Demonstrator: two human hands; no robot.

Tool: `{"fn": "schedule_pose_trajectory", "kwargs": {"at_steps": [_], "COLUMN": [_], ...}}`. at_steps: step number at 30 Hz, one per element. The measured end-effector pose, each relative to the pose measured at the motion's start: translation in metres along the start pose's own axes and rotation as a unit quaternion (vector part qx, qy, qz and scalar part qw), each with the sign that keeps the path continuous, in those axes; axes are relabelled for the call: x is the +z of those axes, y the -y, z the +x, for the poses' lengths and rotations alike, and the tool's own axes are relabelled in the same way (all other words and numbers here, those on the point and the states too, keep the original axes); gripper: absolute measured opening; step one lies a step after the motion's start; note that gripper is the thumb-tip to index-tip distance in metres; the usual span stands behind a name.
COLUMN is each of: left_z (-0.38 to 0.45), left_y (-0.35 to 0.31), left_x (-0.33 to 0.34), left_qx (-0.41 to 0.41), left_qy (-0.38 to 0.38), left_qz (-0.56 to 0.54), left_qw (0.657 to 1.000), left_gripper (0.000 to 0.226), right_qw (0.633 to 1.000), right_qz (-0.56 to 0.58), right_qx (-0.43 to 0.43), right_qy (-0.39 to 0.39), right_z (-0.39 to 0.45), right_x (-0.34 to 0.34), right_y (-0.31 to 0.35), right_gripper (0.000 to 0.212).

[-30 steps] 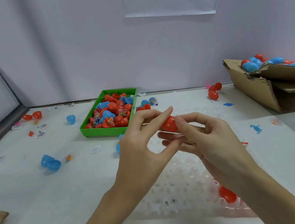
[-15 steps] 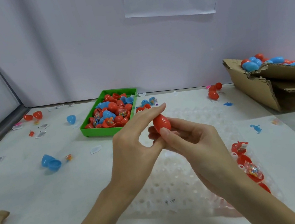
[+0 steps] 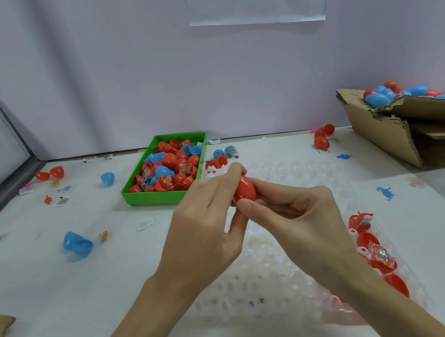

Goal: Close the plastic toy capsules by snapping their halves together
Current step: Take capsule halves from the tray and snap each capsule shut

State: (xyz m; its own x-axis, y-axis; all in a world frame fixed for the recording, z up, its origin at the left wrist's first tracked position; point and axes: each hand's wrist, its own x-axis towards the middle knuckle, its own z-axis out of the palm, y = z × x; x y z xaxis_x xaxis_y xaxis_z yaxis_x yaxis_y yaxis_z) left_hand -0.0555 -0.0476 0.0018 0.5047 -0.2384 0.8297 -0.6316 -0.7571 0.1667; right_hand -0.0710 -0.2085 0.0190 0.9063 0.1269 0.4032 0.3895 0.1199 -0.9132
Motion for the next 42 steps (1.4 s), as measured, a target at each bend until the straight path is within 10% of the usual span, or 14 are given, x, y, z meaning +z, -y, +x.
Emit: {"fn": "schedule_pose_trajectory", "kwargs": {"at_steps": [10,16,21,32,42], "left_z": [0.010,0.019,0.016,0.022,0.021], "left_y": [-0.003,-0.008,-0.011,0.002,0.007], "left_x": [-0.004,-0.008,-0.004,-0.016,-0.016], "left_qx": [-0.149,-0.350,-0.369,-0.410,-0.417], "left_qy": [0.144,0.145,0.094,0.122,0.164], "left_qz": [-0.204,-0.483,-0.461,-0.610,-0.655], "left_qw": [0.957,0.789,0.801,0.667,0.609], "left_gripper": [0.068,0.041,0.029,0.051,0.050], "right_qw": [0.960,0.887,0.862,0.954,0.898], "right_qz": [-0.241,-0.406,-0.449,-0.261,-0.389], "right_qx": [-0.128,-0.200,-0.221,-0.138,-0.206], "right_qy": [-0.070,-0.094,-0.078,0.058,0.008], "right_z": [0.005,0.010,0.013,0.011,0.007], "right_x": [-0.006,-0.015,-0.016,-0.017,-0.018], "right_y": [-0.004,-0.010,-0.017,-0.006,-0.003], "right_gripper": [0.038,0.035,0.038,0.053,0.054]}}
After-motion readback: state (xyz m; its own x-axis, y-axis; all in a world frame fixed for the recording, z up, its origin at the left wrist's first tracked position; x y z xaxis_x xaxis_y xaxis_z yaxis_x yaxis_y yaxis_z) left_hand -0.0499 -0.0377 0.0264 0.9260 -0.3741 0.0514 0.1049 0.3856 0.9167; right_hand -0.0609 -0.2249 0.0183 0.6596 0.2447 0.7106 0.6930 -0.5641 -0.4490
